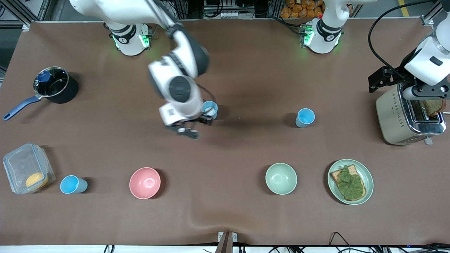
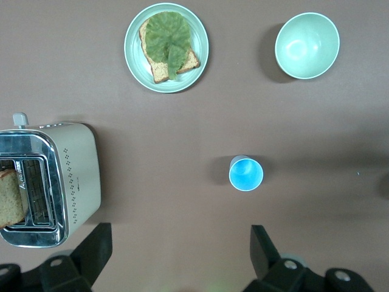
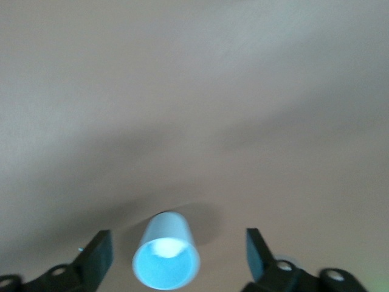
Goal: Stack blue cups with both arms
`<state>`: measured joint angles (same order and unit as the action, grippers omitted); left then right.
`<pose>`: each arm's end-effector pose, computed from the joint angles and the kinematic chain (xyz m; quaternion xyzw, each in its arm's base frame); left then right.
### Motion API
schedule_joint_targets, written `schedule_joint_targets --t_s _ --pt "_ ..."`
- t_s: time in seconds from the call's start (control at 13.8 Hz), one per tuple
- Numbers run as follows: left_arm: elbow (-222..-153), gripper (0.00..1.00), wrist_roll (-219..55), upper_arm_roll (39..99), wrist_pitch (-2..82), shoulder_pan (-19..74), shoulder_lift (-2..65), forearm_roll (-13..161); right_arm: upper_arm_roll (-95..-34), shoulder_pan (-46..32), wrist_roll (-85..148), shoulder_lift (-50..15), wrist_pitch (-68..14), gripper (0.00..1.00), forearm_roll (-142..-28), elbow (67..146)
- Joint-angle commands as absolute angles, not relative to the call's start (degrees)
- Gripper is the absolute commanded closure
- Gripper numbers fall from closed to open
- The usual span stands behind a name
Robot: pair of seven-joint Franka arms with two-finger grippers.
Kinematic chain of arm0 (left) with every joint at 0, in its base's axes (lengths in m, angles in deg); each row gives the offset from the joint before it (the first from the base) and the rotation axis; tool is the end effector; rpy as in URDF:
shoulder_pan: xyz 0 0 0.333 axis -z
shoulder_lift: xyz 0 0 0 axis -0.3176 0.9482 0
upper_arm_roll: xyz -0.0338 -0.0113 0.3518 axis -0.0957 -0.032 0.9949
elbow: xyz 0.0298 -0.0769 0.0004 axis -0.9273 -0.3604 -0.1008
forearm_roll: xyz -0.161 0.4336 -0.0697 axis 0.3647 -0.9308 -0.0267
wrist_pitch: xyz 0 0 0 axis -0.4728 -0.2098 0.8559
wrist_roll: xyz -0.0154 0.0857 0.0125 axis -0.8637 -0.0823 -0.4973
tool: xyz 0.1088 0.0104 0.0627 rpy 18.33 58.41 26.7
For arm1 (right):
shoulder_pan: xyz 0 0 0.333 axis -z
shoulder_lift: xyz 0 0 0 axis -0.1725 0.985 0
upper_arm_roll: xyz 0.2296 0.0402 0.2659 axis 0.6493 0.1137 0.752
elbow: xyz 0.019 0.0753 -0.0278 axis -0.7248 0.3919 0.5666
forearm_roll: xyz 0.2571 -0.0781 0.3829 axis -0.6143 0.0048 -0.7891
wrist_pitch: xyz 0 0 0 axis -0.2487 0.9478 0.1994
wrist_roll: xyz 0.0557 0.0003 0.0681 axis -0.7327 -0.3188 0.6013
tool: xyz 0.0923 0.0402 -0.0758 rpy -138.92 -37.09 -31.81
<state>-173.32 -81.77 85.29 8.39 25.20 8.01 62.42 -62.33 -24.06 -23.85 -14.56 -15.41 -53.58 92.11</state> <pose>0.6294 -0.0905 0.6579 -0.9995 0.0159 0.0145 0.0210 0.6462 0.4045 0.3851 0.9810 -0.1802 -0.0695 0.0183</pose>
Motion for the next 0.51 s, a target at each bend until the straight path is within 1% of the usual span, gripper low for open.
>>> schedule_joint_targets --t_s 0.0,0.15,0.29,0.44 --pt "-172.6 0.00 -80.8 85.2 7.6 25.1 8.0 62.7 -61.2 -17.4 -17.5 -23.0 -14.1 0.00 -52.2 97.6" --pt "-172.6 0.00 -80.8 85.2 7.6 25.0 8.0 62.7 -61.2 -11.6 -2.6 -25.3 -13.6 0.00 -51.9 98.3" --pt "-172.6 0.00 -80.8 85.2 7.6 25.1 7.9 62.7 -61.2 -7.3 2.2 -27.4 -12.5 0.00 -51.8 98.9" --pt "-172.6 0.00 -80.8 85.2 7.6 24.9 8.0 62.7 -61.3 -4.3 11.2 -32.0 -11.4 0.00 -49.9 102.9"
